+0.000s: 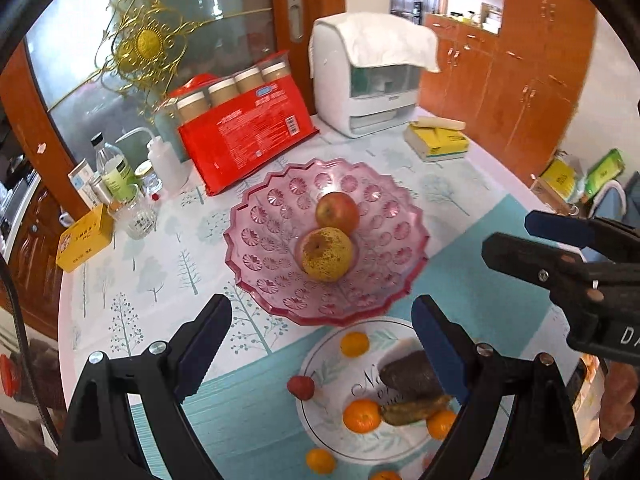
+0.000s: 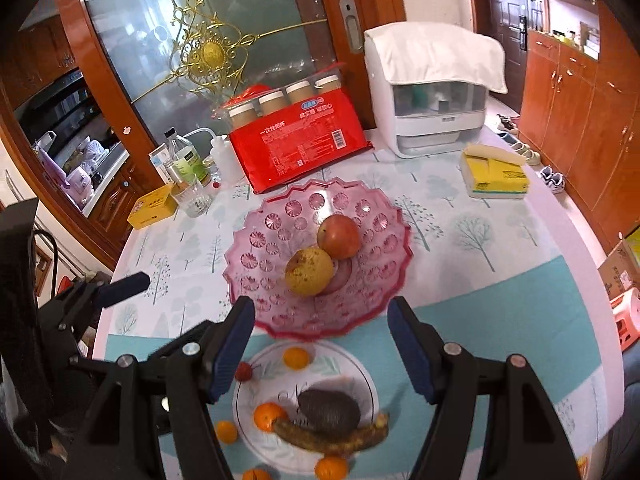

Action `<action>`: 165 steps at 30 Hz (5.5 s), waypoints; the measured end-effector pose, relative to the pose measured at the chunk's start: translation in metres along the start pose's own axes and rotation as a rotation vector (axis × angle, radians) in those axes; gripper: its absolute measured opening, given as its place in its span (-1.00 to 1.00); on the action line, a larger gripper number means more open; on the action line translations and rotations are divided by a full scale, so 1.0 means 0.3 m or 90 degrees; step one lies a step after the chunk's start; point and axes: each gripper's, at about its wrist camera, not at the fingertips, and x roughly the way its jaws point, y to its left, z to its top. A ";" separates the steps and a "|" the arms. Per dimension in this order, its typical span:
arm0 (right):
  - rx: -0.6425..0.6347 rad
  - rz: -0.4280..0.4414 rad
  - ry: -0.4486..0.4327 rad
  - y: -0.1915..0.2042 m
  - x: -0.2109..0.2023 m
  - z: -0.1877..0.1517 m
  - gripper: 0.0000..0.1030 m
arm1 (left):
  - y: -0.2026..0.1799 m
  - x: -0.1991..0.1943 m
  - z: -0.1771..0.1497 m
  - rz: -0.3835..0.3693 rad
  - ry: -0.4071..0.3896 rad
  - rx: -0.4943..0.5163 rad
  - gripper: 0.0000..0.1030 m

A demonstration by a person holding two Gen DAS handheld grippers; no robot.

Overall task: Organize fruits
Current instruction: 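Withdraw both open grippers from the bowl back toward the fruit plate, then grasp the dark avocado with the left gripper while the right gripper grasps the banana, then lift the avocado with the left gripper toward the pink bowl while the right gripper carries the banana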

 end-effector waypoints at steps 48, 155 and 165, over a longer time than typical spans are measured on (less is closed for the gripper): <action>0.261 0.023 0.149 -0.262 0.326 -0.568 0.05 | -0.277 0.467 -0.277 -0.187 0.193 0.307 0.66; -0.130 -0.087 0.044 -0.007 0.309 0.230 -0.35 | 0.214 0.206 0.160 0.104 0.038 -0.137 0.08; -0.148 -0.023 0.176 -0.071 0.638 0.227 -0.34 | 0.209 0.582 0.208 0.136 0.121 -0.183 0.08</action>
